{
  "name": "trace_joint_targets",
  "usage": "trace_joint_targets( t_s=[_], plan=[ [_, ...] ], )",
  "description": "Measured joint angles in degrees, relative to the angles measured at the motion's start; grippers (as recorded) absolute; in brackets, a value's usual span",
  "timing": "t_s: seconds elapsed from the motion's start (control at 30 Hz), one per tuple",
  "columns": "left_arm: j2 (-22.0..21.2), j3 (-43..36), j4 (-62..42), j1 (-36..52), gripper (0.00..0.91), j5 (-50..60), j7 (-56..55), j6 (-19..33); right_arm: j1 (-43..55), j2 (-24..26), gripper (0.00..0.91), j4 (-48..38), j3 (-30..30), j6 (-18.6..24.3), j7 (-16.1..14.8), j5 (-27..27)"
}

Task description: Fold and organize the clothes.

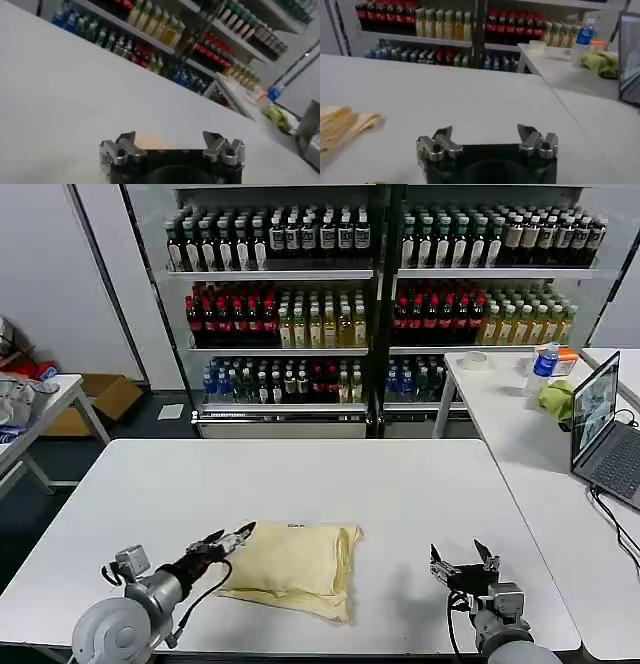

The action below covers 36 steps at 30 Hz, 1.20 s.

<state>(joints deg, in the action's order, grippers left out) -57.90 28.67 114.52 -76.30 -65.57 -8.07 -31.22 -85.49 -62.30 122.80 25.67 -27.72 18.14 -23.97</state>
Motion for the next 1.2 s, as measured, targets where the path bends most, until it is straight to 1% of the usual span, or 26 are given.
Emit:
trace_joint_targets(
  t_s=[0.4,0.67,0.93,0.97,1.0,1.03,1.07,1.1,1.2],
  plan=[
    [-0.8,1.0,-6.6,0.6,0.907,-0.8,2.2,-0.6,-0.9,0.0,0.907,0.8,0.9,0.0,-0.3,-0.1],
    [-2.4,0.2,-7.3,1.1,0.907,-3.1,2.7,-1.3,-1.7,0.5,0.907,1.7,1.8,-0.1,-0.2,-0.5],
    [-3.9,-1.5,-7.6,2.2,0.907,-4.1,2.9,-1.5,-2.2,0.0,0.907,2.0,1.9,-0.1,0.0,-0.4],
    [-4.1,-1.6,-7.8,2.3,0.816,-4.3,2.8,-1.5,-2.2,-0.1,0.907,2.1,1.9,-0.1,0.1,-0.4],
    [-4.2,-1.7,-7.9,2.5,0.393,-4.4,2.8,-1.5,-2.3,-0.2,0.907,2.1,1.9,-0.2,0.1,-0.4],
    [-4.4,-1.7,-8.1,2.7,0.191,-4.7,2.7,-1.5,-2.4,-0.2,0.907,2.2,1.9,-0.2,0.1,-0.3],
    [-4.4,-1.8,-8.2,2.9,0.060,-4.8,2.7,-1.5,-2.5,-0.2,0.907,2.3,2.0,-0.2,0.1,-0.3],
    [-4.4,-1.9,-8.3,2.9,0.010,-5.0,2.7,-1.5,-2.5,-0.3,0.907,2.4,2.1,-0.2,0.1,-0.3],
    [-4.4,-2.0,-8.7,2.9,0.010,-5.5,2.8,-1.5,-2.8,-0.3,0.907,2.7,2.2,-0.2,0.2,-0.3]
  ],
)
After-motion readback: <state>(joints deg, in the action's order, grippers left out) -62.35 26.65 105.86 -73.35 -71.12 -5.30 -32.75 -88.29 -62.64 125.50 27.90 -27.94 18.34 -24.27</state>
